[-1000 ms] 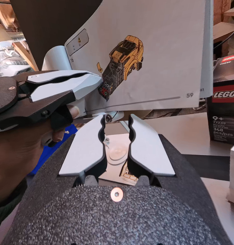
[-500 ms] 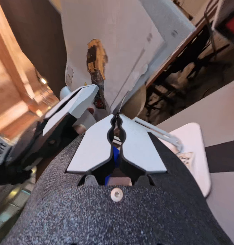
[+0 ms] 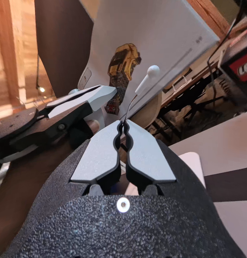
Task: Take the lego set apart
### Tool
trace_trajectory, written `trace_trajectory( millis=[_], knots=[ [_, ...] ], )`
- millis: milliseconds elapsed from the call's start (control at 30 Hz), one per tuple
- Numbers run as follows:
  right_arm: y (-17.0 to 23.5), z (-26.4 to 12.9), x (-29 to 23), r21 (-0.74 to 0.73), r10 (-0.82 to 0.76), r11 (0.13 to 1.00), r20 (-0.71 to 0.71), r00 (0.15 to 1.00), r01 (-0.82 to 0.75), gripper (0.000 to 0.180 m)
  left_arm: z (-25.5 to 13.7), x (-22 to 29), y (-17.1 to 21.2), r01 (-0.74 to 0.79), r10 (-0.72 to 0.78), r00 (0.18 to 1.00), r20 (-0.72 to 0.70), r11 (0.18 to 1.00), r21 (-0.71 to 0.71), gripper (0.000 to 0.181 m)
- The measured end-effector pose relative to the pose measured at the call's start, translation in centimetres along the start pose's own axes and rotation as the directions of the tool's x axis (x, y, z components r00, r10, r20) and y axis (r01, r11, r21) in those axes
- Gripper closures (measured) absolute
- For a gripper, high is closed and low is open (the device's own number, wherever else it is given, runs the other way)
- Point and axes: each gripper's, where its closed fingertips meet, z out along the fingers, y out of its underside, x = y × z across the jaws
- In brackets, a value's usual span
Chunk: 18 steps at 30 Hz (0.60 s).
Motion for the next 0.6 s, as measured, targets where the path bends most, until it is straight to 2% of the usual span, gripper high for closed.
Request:
trace_trajectory(
  millis=[100,167,433,600],
  knots=[
    [-0.2,0.2,-0.2,-0.036,-0.185,0.982,-0.017,0.983,0.184,0.177,0.0,0.0,0.0,0.009,-0.009,1.000,-0.003,1.000,0.010,0.181],
    [-0.2,0.4,-0.2,-0.066,-0.245,0.968,-0.013,0.969,0.244,0.177,0.0,0.0,0.0,0.014,-0.013,1.000,-0.016,1.000,0.018,0.181],
    [-0.2,1.1,-0.3,-0.189,-0.345,0.918,0.047,0.938,0.347,0.176,-0.1,0.0,-0.1,0.097,-0.095,0.994,-0.047,0.995,0.036,0.181],
    [-0.1,1.3,-0.4,-0.256,-0.396,0.879,0.082,0.915,0.403,0.176,-0.1,0.1,-0.1,0.096,-0.095,0.994,-0.050,0.995,0.028,0.181]
  ],
)
